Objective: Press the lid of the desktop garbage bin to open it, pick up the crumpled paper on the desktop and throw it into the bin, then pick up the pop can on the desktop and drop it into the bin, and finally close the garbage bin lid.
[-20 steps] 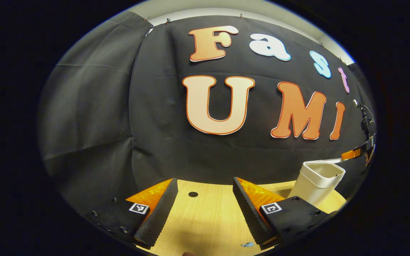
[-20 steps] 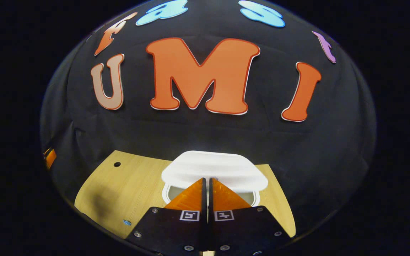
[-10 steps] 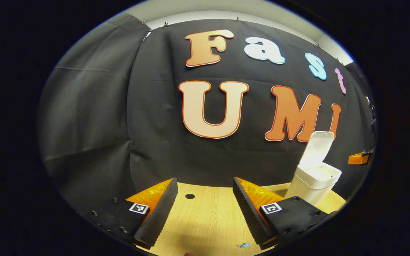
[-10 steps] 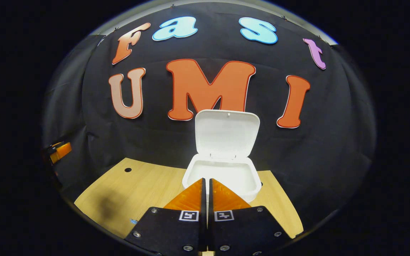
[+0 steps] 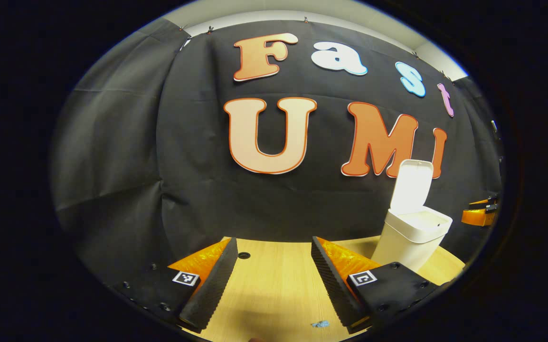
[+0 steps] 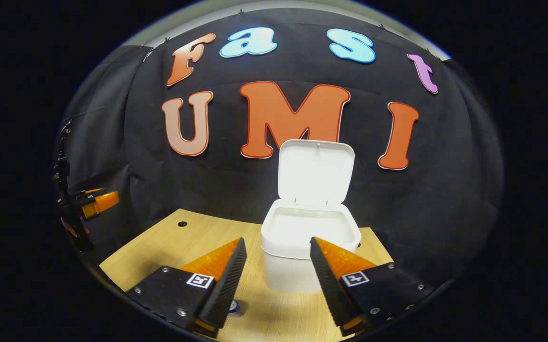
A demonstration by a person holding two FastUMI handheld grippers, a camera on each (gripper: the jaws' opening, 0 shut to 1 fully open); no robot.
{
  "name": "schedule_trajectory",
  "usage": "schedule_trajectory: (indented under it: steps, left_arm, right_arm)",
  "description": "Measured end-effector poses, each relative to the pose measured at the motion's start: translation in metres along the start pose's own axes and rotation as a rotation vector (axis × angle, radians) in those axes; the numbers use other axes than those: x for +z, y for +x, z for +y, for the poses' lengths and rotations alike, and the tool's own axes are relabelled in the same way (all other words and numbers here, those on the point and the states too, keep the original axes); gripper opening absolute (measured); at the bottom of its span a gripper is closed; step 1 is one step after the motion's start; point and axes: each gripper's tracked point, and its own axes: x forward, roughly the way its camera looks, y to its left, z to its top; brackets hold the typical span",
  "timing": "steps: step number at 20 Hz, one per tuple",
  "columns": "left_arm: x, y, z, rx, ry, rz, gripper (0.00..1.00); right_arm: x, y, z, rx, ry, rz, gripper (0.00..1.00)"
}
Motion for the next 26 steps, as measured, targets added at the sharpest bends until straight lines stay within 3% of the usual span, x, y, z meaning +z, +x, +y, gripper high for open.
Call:
schedule_trajectory:
  steps: [1, 3, 18, 26]
  left_arm:
    - [-0.009, 0.0, -0.004, -0.011, 0.001, 0.008, 0.99]
    - [-0.023, 0.003, -0.011, -0.025, 0.011, 0.029, 0.99]
    - [-0.17, 0.016, -0.07, -0.152, 0.001, 0.272, 0.99]
    - [-0.255, 0.015, -0.092, -0.174, 0.026, 0.422, 0.99]
  right_arm:
    - [-0.002, 0.0, 0.001, -0.001, -0.011, 0.005, 0.93]
    - [-0.009, 0.001, 0.004, 0.001, -0.02, 0.02, 0.98]
    - [-0.068, 0.001, -0.016, -0.059, -0.013, 0.19, 0.99]
    - [-0.1, -0.004, -0.036, -0.111, -0.052, 0.301, 0.99]
